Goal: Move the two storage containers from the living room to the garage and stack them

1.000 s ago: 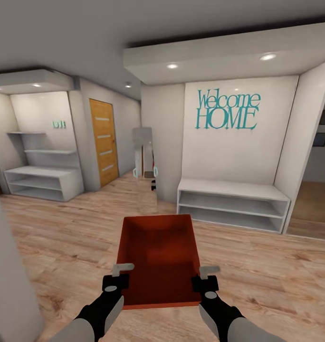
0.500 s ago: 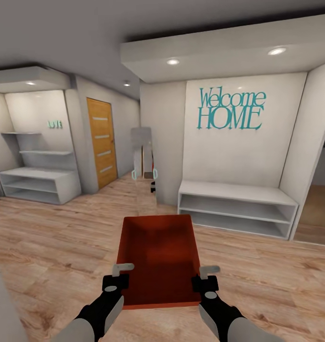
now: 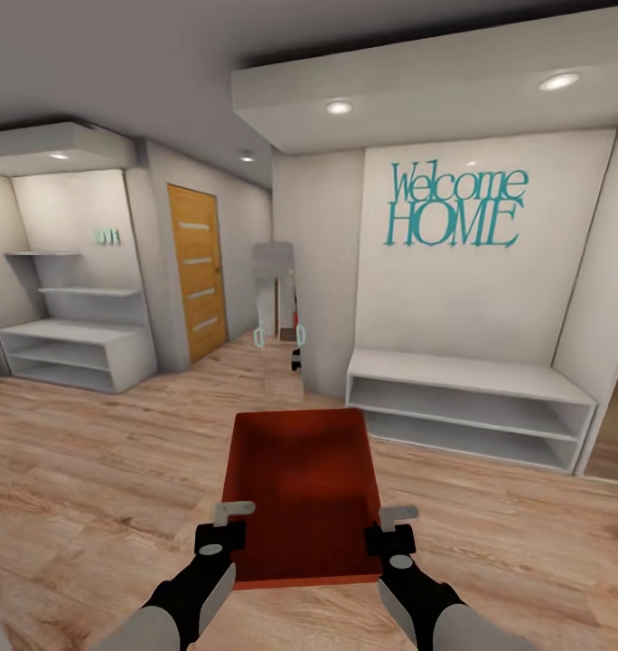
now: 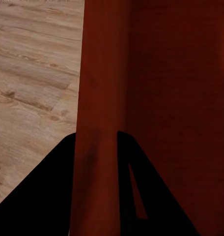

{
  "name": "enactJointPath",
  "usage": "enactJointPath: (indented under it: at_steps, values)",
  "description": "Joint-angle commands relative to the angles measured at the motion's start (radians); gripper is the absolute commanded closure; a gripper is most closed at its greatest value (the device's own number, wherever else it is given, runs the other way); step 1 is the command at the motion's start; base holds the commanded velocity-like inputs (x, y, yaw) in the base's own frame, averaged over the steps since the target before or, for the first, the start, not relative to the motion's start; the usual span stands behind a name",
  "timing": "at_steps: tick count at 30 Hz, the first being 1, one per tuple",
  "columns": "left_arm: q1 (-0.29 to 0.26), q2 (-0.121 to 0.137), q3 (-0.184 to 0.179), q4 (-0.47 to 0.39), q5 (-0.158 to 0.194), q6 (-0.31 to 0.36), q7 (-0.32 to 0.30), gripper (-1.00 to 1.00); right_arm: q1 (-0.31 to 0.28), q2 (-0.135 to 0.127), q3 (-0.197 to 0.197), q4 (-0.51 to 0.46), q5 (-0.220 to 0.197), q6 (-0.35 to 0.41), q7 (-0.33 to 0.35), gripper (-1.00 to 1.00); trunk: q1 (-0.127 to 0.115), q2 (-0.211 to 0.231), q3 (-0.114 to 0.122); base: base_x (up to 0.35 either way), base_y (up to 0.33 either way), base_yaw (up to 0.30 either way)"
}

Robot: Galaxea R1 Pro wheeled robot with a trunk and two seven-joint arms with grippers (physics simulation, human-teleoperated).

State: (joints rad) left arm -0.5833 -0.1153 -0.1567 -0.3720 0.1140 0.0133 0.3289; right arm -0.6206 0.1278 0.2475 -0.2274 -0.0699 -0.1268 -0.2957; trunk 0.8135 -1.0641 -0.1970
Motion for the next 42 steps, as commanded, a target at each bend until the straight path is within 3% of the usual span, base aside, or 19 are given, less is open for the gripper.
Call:
enactJointPath:
  at_steps: [1,22,42]
  values:
    - [-0.001,0.009,0.005,-0.004,-0.011,-0.044,0.009,1.00,-0.001,0.000,-0.008,0.002,-0.017,-0.001,0.007,1.00,0.001,-0.001,-0.001,0.324,0.000,0.222]
    - [-0.001,0.009,0.005,-0.004,-0.013,-0.044,0.009,1.00,-0.001,0.000,-0.008,0.002,-0.021,-0.003,0.007,1.00,0.001,-0.001,-0.001,0.324,0.000,0.261]
    - [-0.001,0.009,0.005,-0.004,-0.013,-0.044,0.009,1.00,-0.001,0.000,-0.008,0.002,-0.021,-0.002,0.006,1.00,0.001,-0.001,-0.001,0.324,0.000,0.016]
